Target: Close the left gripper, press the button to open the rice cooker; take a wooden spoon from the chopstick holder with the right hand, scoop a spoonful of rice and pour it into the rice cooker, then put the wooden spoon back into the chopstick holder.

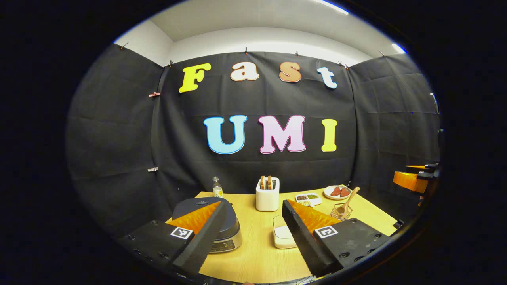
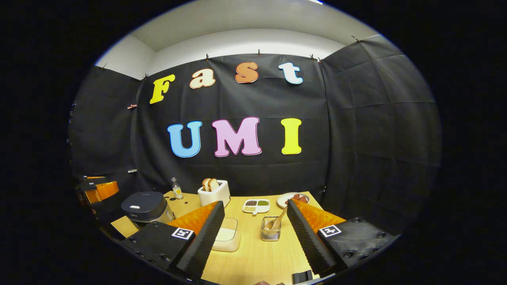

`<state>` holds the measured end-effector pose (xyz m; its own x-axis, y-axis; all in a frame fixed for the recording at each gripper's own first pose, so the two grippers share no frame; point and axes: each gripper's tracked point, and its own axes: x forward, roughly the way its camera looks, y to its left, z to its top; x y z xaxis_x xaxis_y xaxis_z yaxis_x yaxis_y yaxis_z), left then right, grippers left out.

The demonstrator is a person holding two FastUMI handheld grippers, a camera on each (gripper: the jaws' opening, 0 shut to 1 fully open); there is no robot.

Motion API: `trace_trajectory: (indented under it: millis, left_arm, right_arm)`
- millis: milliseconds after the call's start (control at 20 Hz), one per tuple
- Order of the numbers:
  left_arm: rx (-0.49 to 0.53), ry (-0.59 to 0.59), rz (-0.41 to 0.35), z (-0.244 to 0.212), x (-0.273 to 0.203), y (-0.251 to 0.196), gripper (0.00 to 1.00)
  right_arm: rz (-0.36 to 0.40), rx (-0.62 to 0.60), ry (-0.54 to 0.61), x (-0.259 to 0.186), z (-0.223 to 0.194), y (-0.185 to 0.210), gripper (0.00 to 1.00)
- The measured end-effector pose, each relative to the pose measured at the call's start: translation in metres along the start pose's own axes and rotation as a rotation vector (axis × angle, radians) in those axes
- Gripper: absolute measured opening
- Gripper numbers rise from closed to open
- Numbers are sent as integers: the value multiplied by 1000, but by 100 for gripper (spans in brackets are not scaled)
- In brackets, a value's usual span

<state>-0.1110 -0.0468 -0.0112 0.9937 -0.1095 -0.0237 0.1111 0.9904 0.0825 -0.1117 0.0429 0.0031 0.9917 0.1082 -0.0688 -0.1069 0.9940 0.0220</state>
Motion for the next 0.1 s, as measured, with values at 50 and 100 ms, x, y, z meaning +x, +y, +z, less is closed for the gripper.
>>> trace_trajectory:
  millis: [50,100]
  left_arm:
    - [3,-4,0,1,-4,-3,96]
    - [9,-5,1,2,-6,-4,96]
  right_arm:
    - [-2,-4,0,-2,-1,-3,98]
    - [-5,-5,2,-3,-2,-6,98]
